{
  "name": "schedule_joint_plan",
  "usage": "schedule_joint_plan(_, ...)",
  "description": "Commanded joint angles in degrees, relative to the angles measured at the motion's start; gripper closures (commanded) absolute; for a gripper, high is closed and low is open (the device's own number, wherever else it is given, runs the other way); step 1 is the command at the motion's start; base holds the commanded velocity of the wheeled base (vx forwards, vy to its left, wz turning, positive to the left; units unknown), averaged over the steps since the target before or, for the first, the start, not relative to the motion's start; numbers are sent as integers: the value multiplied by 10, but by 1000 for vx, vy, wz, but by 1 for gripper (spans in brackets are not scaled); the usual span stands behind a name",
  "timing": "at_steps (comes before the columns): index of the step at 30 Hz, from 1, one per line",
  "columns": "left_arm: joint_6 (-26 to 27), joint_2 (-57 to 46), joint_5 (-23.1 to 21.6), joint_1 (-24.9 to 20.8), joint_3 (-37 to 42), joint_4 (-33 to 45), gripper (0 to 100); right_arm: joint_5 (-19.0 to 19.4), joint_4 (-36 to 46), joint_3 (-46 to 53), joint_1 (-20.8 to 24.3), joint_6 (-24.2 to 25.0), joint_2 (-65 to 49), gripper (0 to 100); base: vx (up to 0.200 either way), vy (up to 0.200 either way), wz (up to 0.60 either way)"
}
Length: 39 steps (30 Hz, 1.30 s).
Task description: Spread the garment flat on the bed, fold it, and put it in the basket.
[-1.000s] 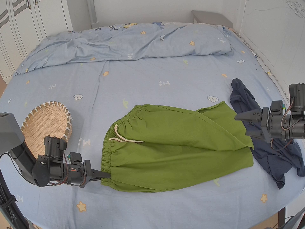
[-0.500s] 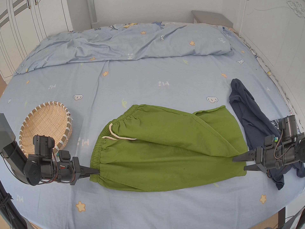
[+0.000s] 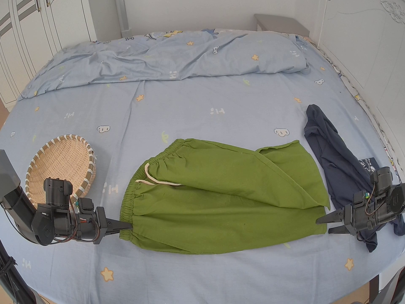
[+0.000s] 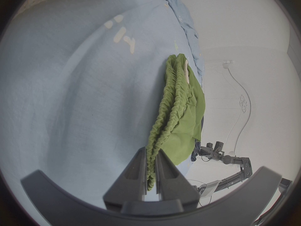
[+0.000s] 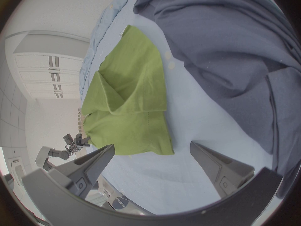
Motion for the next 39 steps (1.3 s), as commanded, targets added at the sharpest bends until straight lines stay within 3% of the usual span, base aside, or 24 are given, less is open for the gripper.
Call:
schedule_joint_plan(1, 0, 2, 0, 1, -2, 0, 100, 11, 0, 1, -5, -13, 40, 0, 0, 0, 0)
schedule_joint_plan(6, 0, 0, 0, 0, -2, 0, 100, 83, -1, -4, -6, -15, 43, 0, 0, 0, 0)
schedule_joint_plan(9, 0, -3, -1, -1, -1, -1, 100, 106, -2, -14, -7, -15, 62, 0, 0, 0, 0)
schedule_joint_plan(31, 0, 2, -1, -2, -5, -1, 100, 125, -38, -29, -10, -11, 103, 0, 0, 0, 0)
schedule_joint_plan(32, 0, 3, -1, 0, -5, -1, 100, 126, -38, -29, -17, -11, 103, 100, 0, 0, 0)
schedule_joint_plan(39, 0, 4, -1, 1, -8, -8, 100, 126, -38, -22, -31, -14, 101, 100, 0, 0, 0)
